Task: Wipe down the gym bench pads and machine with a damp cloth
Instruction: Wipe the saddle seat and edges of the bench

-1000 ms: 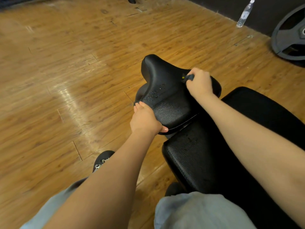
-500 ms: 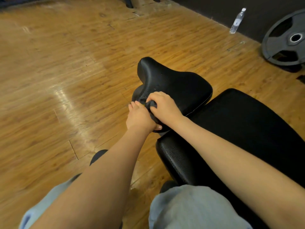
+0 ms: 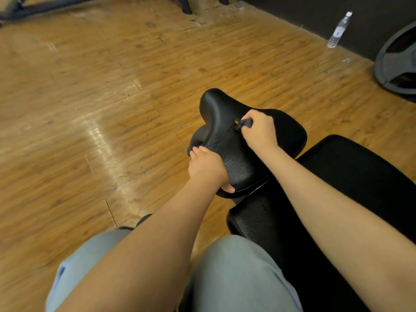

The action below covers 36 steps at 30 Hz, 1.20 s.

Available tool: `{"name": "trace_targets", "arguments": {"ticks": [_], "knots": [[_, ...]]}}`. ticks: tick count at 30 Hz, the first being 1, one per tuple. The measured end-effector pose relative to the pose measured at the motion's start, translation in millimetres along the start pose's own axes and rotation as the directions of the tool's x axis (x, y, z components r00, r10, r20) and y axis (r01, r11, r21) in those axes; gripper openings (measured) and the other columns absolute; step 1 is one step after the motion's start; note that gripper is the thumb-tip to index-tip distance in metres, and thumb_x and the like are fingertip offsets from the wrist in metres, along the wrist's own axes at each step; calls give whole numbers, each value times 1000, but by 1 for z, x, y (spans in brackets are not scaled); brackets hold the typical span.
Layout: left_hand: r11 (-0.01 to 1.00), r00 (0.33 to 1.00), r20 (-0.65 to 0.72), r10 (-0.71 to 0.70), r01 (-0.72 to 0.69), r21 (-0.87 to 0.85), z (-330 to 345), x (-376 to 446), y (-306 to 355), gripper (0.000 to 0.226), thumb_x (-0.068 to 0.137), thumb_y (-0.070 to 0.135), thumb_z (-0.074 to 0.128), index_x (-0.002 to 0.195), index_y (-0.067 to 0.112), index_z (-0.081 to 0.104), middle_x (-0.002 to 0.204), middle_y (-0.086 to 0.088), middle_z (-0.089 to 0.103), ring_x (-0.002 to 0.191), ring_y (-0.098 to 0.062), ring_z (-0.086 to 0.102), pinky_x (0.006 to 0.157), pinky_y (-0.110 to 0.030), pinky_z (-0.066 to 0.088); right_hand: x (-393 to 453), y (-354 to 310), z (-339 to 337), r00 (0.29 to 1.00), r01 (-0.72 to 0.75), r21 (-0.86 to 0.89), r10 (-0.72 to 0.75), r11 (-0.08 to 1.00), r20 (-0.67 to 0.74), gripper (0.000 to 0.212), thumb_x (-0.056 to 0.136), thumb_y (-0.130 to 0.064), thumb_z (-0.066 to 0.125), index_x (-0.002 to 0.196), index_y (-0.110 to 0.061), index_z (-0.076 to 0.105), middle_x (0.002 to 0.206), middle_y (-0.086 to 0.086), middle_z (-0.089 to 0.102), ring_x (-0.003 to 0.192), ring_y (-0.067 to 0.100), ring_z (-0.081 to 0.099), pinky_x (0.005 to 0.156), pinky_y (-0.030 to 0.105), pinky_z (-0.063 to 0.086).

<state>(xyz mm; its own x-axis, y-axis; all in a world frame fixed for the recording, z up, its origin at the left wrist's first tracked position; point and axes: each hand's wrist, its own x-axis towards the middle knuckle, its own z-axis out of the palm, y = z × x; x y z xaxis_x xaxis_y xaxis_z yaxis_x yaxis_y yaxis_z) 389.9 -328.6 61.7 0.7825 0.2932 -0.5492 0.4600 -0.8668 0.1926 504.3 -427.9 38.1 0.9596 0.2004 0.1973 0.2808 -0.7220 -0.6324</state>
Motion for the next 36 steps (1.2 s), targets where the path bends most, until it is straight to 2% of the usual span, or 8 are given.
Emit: {"name": "trace_targets", "arguments": {"ticks": [7, 9, 12, 16, 19, 26, 31, 36], "knots": [[998, 997, -36, 67, -67, -5, 5, 8, -7, 145, 56, 43, 88, 145, -6, -16, 156, -21, -14, 145, -31, -11, 118, -40, 12, -44, -16, 1, 874, 383, 44, -378, 923, 307, 14, 78, 0, 55, 86, -7, 65, 88, 7, 64, 89, 24, 56, 77, 40, 46], [995, 994, -38, 99, -100, -5, 5, 10, -10, 147, 54, 43, 89, 145, -5, -16, 156, -21, -15, 145, -30, -11, 119, -39, 12, -21, -6, 0, 900, 364, 21, -357, 931, 251, 17, 77, 0, 55, 87, -7, 66, 90, 10, 65, 90, 27, 58, 79, 38, 46], [994, 994, -35, 108, -108, -25, 4, 9, -9, 146, 55, 41, 89, 145, -4, -17, 156, -20, -15, 146, -29, -9, 117, -38, 15, 32, 9, -3, 994, 89, 29, -91, 996, 56, 18, 79, 0, 53, 89, -6, 67, 90, 16, 66, 88, 32, 61, 72, 31, 45], [993, 992, -50, 116, -116, 8, 1, 10, -7, 145, 56, 44, 88, 145, -6, -15, 156, -21, -12, 146, -30, -6, 115, -39, 21, 60, 7, 7, 996, -84, -25, 84, 996, -18, 14, 85, -1, 50, 91, -4, 63, 93, 16, 63, 85, 28, 59, 64, 28, 40], [994, 993, -41, 106, -105, 28, 1, 9, -6, 144, 57, 44, 87, 145, -5, -15, 156, -20, -12, 146, -30, -6, 114, -40, 23, 36, -1, 12, 999, 10, -10, -10, 1000, -42, 13, 84, -1, 52, 90, -3, 63, 95, 15, 63, 86, 27, 58, 66, 27, 40], [997, 996, -29, 83, -83, -1, 2, 9, -6, 144, 57, 43, 88, 146, -1, -16, 157, -17, -16, 146, -28, -10, 114, -41, 22, -35, -11, 12, 903, 377, 51, -380, 925, 202, 16, 79, 2, 55, 88, -5, 66, 92, 9, 63, 93, 23, 55, 80, 36, 45], [994, 995, -32, 97, -99, -50, 2, 7, -7, 143, 59, 41, 87, 145, -3, -18, 156, -18, -18, 145, -29, -12, 115, -40, 19, 1, -8, 12, 898, 384, 37, -383, 922, 218, 16, 77, 1, 57, 88, -6, 66, 94, 9, 64, 93, 25, 58, 82, 40, 47], [994, 993, -63, 99, -101, -29, 3, 8, -7, 143, 60, 44, 87, 145, -5, -17, 156, -20, -16, 146, -30, -10, 114, -40, 23, 66, -26, 30, 944, 289, -9, -284, 957, 168, 19, 80, 1, 56, 95, -6, 66, 102, 10, 64, 97, 23, 58, 75, 23, 39]]}}
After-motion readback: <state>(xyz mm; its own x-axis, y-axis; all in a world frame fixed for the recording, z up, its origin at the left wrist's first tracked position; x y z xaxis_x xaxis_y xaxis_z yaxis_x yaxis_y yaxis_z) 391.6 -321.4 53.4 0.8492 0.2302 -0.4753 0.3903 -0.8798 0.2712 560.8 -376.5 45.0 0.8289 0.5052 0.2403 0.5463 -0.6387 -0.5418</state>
